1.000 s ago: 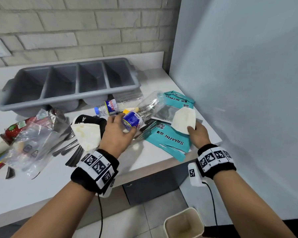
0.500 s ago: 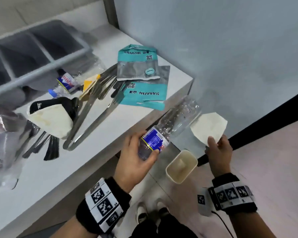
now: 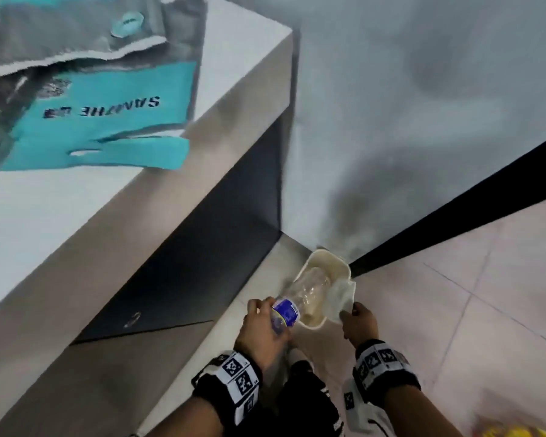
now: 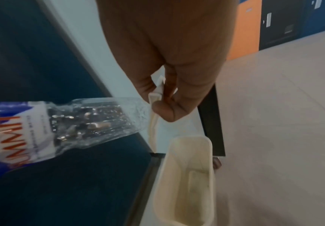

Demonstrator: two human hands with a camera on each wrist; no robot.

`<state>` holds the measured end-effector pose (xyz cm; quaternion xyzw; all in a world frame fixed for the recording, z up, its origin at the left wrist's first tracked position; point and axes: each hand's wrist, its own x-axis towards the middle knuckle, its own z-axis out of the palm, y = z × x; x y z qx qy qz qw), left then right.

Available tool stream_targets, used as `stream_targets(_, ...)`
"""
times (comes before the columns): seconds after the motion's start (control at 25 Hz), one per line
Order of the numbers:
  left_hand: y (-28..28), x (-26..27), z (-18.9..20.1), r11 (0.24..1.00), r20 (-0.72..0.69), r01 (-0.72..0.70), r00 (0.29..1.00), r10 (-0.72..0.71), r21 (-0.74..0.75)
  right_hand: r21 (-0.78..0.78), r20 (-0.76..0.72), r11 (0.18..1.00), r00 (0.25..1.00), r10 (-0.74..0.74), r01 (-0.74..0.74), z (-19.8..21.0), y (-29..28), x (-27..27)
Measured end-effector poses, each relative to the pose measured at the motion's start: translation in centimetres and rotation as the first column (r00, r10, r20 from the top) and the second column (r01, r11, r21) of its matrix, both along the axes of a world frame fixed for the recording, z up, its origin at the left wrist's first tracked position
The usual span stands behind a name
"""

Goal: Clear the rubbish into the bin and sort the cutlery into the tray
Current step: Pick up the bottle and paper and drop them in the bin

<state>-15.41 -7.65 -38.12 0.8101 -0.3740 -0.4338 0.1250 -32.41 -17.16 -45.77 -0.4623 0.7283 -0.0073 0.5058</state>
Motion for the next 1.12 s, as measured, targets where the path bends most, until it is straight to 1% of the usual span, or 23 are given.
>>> stream_targets(0.08,-2.9,-0.7,-6.7,0.995,0.03,0.061,0.998,-0.063,0.078,0.045,-0.003,0.999,1.0,-0.011,0.011,-6.1,-1.7,0.7)
stream_targets(0.16,-4.8,-1.7,-12.2,0.98,0.066,0.087,0.993,-0.1,0.176,0.059,-0.022,0.998,1.0,-0.017,0.018,-11.4,-2.9,0.9)
stream_targets(0.2,-5.5,-1.7,-13.9,0.976,0.091,0.094,0.989,-0.114,0.197,0.06,-0.033,0.998,0.999,-0.004,0.006,-12.9,-3.4,1.2)
stream_targets(0.24,-6.0,-1.6,-14.6,0.971,0.122,0.087,0.986,-0.116,0.223,0.068,-0.039,0.998,0.999,0.019,-0.016,-13.4,-3.8,1.6)
stream_targets(0.28,-6.8,-2.7,-18.2,0.962,0.125,0.115,0.981,-0.15,0.249,0.078,-0.062,0.996,0.997,0.04,-0.035,-17.1,-4.0,1.1)
stream_targets(0.32,-7.3,-2.6,-18.8,0.961,0.138,0.114,0.979,-0.152,0.251,0.079,-0.066,0.995,0.995,0.072,-0.067,-17.8,-4.5,1.3)
stream_targets(0.36,-8.0,-2.6,-19.8,0.96,0.133,0.116,0.979,-0.153,0.253,0.092,-0.069,0.994,0.996,0.065,-0.058,-19.1,-5.0,1.3)
stream_targets(0.44,-8.8,-3.3,-22.4,0.964,0.078,0.109,0.988,-0.131,0.242,0.115,-0.073,0.993,0.997,0.04,-0.031,-21.6,-5.5,0.9)
stream_targets(0.52,-9.0,-3.2,-22.6,0.971,0.011,0.079,0.996,-0.083,0.224,0.152,-0.124,0.988,0.991,0.047,-0.028,-21.9,-5.9,0.0)
stream_targets(0.6,-8.5,-2.9,-20.6,0.972,-0.008,0.089,0.996,-0.089,0.219,0.148,-0.13,0.989,0.99,0.047,-0.028,-20.1,-5.6,-0.6)
stream_targets(0.64,-8.1,-2.6,-18.8,0.97,-0.01,0.103,0.995,-0.103,0.221,0.149,-0.114,0.989,0.993,0.038,-0.02,-18.5,-5.3,-0.8)
stream_targets(0.72,-7.3,-2.2,-14.0,0.972,-0.009,0.096,0.995,-0.096,0.215,0.145,-0.079,0.988,0.995,0.057,-0.045,-13.9,-4.6,-0.9)
stream_targets(0.8,-6.7,-1.9,-8.3,0.984,-0.036,0.043,0.999,-0.037,0.173,0.134,-0.045,0.986,0.993,0.11,-0.103,-7.5,-4.0,-0.3)
stream_targets(0.88,-6.9,-1.9,-2.6,0.992,-0.077,-0.021,0.997,0.031,0.127,0.1,-0.027,0.973,0.977,0.21,-0.206,-0.6,-4.0,0.7)
stream_targets(0.92,-7.0,-1.8,0.7,0.994,-0.099,-0.047,0.994,0.056,0.099,0.052,-0.03,0.964,0.965,0.262,-0.261,3.2,-4.1,1.2)
stream_targets(1.0,-7.1,-1.5,7.5,0.996,-0.139,-0.078,0.987,0.082,0.036,-0.057,0.039,0.96,0.96,0.278,-0.276,10.2,-4.1,2.1)
stream_targets(1.04,-7.1,-1.2,10.9,0.998,-0.145,-0.069,0.987,0.068,-0.006,-0.137,0.079,0.951,0.954,0.289,-0.277,13.5,-4.1,2.7)
stream_targets(1.12,-6.7,-0.4,17.3,0.992,-0.115,-0.042,0.993,0.028,-0.122,-0.298,0.143,0.909,0.928,0.345,-0.292,20.1,-4.2,4.2)
